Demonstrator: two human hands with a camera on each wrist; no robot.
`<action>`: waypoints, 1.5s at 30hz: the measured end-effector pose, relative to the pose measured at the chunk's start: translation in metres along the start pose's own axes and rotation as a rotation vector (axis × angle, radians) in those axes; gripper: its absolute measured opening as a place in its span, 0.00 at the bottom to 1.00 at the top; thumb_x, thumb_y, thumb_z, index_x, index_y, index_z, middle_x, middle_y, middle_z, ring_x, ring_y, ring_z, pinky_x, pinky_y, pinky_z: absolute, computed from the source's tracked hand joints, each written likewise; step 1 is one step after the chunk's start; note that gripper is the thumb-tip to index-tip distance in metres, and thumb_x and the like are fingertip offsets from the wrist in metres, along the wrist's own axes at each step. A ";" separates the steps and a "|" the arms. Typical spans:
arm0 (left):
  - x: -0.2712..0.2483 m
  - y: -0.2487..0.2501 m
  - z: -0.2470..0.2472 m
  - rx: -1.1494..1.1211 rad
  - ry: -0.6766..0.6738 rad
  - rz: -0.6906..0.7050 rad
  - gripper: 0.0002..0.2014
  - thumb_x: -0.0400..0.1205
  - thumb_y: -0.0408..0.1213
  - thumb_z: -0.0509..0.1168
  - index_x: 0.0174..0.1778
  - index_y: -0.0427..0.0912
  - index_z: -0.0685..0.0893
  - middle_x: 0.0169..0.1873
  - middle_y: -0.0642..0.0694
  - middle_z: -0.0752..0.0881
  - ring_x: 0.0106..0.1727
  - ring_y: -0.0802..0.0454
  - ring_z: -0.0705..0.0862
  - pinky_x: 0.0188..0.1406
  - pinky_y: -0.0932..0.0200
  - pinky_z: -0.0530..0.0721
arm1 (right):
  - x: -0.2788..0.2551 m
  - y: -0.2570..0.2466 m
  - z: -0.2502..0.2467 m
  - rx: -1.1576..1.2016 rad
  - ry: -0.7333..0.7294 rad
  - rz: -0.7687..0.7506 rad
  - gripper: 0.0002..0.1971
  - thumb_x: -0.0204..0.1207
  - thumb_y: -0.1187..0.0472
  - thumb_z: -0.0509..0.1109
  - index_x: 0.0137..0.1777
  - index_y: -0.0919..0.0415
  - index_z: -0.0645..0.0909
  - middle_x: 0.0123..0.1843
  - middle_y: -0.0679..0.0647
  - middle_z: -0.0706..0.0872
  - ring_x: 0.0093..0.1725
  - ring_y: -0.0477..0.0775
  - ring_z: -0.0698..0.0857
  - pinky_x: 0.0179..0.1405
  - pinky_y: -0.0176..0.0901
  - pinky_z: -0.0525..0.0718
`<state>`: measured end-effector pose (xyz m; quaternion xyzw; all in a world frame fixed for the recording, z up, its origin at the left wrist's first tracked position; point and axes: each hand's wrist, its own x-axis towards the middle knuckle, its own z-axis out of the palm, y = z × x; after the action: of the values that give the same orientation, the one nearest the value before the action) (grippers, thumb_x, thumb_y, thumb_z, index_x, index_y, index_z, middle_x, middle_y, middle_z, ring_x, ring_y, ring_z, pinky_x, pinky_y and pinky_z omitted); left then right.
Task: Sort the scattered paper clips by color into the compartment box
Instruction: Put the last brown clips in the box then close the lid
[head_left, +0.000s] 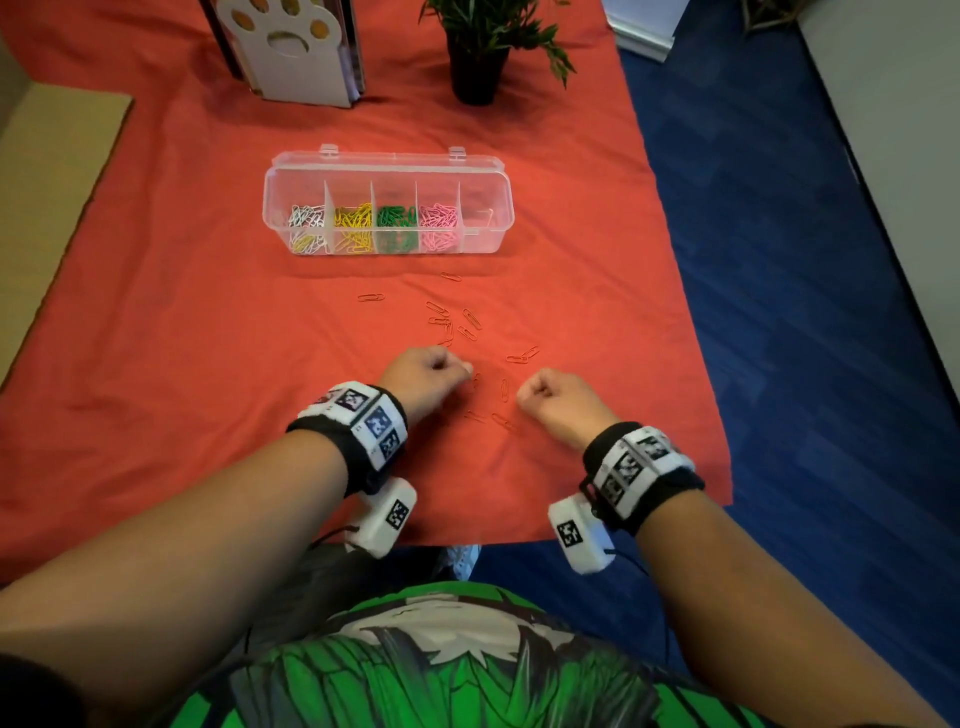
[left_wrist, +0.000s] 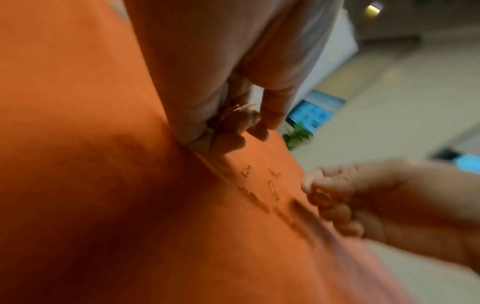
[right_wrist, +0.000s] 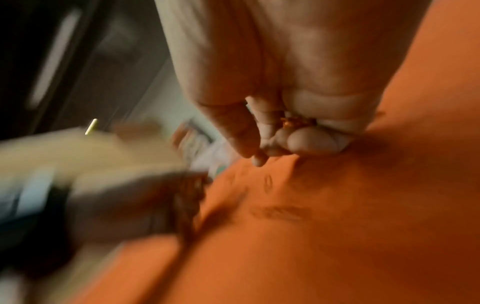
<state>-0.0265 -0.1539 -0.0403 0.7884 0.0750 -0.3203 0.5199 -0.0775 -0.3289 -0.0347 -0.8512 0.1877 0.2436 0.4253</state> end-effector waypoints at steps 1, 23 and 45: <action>0.000 -0.003 0.002 0.199 -0.031 0.116 0.06 0.77 0.40 0.69 0.35 0.46 0.84 0.30 0.44 0.84 0.30 0.50 0.78 0.35 0.60 0.77 | -0.002 0.000 0.006 -0.219 0.016 -0.057 0.04 0.75 0.63 0.65 0.40 0.56 0.79 0.40 0.51 0.80 0.40 0.52 0.79 0.42 0.40 0.76; -0.001 0.001 0.000 -0.385 -0.116 -0.069 0.14 0.82 0.26 0.52 0.41 0.48 0.78 0.30 0.48 0.75 0.25 0.57 0.70 0.20 0.68 0.70 | 0.013 -0.005 0.001 0.423 0.010 0.092 0.12 0.81 0.63 0.59 0.36 0.53 0.73 0.28 0.51 0.74 0.26 0.48 0.73 0.21 0.37 0.69; 0.013 -0.012 0.011 0.720 0.072 0.377 0.05 0.76 0.34 0.64 0.45 0.40 0.83 0.46 0.41 0.81 0.49 0.42 0.81 0.52 0.56 0.77 | 0.013 -0.008 0.024 -0.566 0.116 -0.115 0.15 0.79 0.66 0.57 0.65 0.70 0.69 0.66 0.67 0.73 0.64 0.66 0.76 0.64 0.51 0.74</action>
<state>-0.0260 -0.1607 -0.0598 0.9306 -0.1696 -0.1976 0.2574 -0.0689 -0.3058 -0.0497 -0.9578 0.0877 0.2125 0.1728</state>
